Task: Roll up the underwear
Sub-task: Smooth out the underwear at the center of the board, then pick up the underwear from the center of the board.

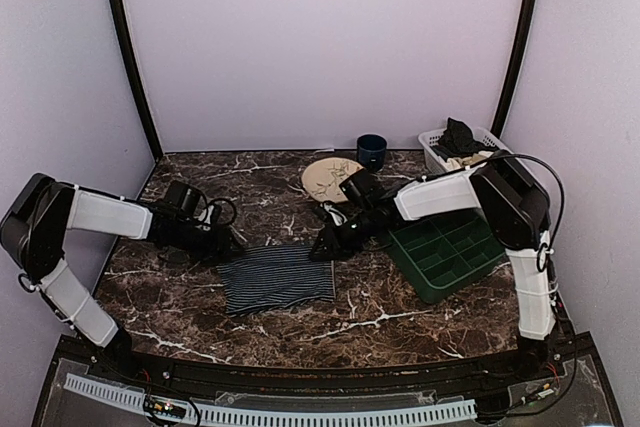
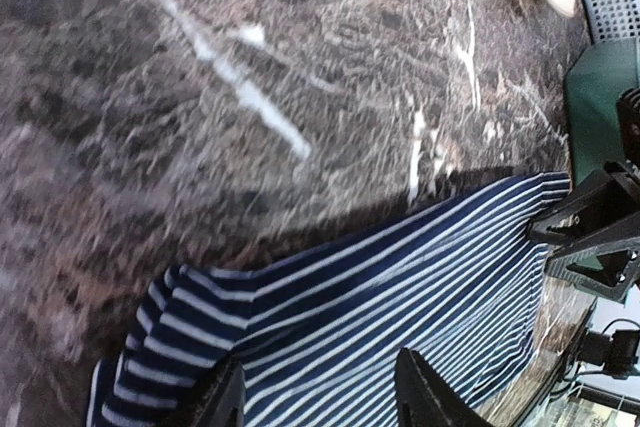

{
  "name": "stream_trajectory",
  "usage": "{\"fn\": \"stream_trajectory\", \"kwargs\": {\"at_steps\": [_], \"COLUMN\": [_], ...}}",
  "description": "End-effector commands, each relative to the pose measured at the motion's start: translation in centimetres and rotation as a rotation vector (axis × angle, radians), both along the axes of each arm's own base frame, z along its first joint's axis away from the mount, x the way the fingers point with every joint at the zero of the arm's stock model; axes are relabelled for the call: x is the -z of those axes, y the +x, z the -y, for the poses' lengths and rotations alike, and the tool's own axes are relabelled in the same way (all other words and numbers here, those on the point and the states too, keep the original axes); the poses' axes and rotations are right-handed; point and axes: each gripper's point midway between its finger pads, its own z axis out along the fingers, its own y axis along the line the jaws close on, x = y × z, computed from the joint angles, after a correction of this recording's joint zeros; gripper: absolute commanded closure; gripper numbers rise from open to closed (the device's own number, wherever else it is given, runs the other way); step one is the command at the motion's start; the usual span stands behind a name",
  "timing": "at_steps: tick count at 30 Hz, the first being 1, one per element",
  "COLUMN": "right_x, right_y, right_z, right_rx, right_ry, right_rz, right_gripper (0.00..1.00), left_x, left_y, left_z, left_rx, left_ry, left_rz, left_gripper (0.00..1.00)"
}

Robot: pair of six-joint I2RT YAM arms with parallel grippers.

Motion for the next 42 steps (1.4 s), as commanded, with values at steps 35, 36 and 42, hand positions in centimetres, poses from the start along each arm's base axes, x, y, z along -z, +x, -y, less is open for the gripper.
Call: {"fn": "stream_trajectory", "kwargs": {"at_steps": [35, 36, 42], "right_x": [0.2, 0.9, 3.7], "right_y": [-12.2, -12.2, -12.3], "right_z": [1.2, 1.4, 2.1], "right_rx": [-0.654, -0.666, -0.707], "right_ry": [-0.358, -0.378, -0.459], "right_rz": [0.927, 0.923, 0.924], "right_gripper": [0.61, 0.63, 0.82], "left_x": [-12.4, -12.5, -12.5], "left_y": [-6.4, -6.6, -8.2], "left_z": [-3.3, -3.3, -3.2], "left_rx": [0.650, 0.664, 0.751], "left_ry": [0.564, 0.568, 0.550], "left_rz": [0.696, 0.703, 0.748], "left_gripper": [0.24, 0.25, 0.26]}}
